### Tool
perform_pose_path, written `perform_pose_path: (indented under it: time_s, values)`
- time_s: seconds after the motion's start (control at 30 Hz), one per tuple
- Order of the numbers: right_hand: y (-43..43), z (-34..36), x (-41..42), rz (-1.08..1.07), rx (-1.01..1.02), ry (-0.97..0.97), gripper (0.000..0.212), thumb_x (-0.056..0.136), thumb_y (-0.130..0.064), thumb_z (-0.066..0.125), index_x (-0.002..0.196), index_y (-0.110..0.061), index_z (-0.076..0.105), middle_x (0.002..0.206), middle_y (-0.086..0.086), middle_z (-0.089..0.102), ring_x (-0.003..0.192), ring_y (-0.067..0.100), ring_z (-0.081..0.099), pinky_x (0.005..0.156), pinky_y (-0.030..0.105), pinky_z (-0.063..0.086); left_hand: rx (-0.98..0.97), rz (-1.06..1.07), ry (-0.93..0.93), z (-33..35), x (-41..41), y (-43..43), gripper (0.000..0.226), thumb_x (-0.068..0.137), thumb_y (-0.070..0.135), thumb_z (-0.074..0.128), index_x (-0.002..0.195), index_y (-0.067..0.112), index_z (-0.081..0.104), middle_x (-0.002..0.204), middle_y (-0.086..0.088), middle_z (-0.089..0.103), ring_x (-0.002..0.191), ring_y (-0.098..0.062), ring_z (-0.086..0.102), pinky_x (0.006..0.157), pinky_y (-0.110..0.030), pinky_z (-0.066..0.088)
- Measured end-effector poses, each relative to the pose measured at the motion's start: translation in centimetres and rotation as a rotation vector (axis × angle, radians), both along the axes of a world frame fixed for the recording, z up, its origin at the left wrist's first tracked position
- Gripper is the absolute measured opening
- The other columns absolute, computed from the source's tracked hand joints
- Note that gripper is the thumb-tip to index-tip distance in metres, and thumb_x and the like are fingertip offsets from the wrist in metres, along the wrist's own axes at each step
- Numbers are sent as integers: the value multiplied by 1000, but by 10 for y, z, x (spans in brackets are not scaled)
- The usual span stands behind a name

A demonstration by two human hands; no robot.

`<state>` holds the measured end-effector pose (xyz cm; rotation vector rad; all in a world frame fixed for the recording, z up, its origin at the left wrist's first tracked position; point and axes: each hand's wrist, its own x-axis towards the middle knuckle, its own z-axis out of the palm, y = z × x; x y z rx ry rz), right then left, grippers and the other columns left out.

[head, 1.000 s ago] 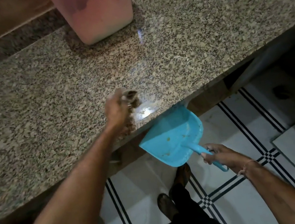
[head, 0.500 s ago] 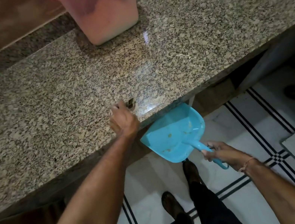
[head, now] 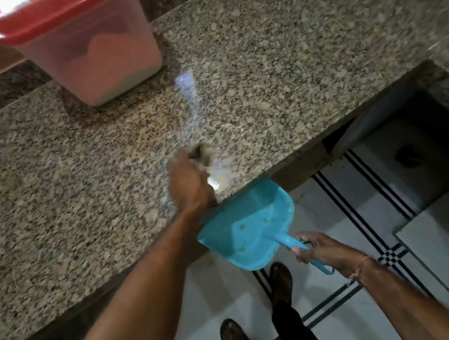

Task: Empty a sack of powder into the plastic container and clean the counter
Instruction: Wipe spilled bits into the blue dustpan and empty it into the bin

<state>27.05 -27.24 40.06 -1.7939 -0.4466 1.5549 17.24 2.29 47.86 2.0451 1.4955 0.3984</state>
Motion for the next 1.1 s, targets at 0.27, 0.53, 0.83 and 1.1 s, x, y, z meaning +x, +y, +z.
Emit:
perform_pose_path:
  time_s: [0.27,0.53,0.83,1.1]
  values:
    - [-13,-18,34,-33,-26,40,25,93,-32,70,106,-10,69,80,-13,61,79,4,58,82,27,45,47,-345,-40,-3,55,-9,16,111,27,39,112,16,50,98,5,54,68,0,47,51,-14,38]
    - [-34,-34,43,-83,-62,34,22,93,-30,70,105,-12,69,85,-5,60,84,12,57,83,31,45,93,-421,-21,-33,124,82,31,103,50,37,107,32,62,100,4,66,94,-21,62,88,-51,54]
    - [-28,-27,19,-85,-81,53,26,97,-18,69,113,2,65,82,-3,60,74,3,59,77,19,47,152,-998,-47,-30,67,25,48,103,44,36,122,22,75,107,2,62,93,-17,50,80,-39,48]
    - [-16,0,-34,-92,-71,28,9,98,-22,67,101,-14,67,79,-8,62,71,-1,59,75,17,46,236,-923,-129,-22,-47,33,63,107,55,28,120,16,75,95,11,44,89,-8,40,73,-35,33]
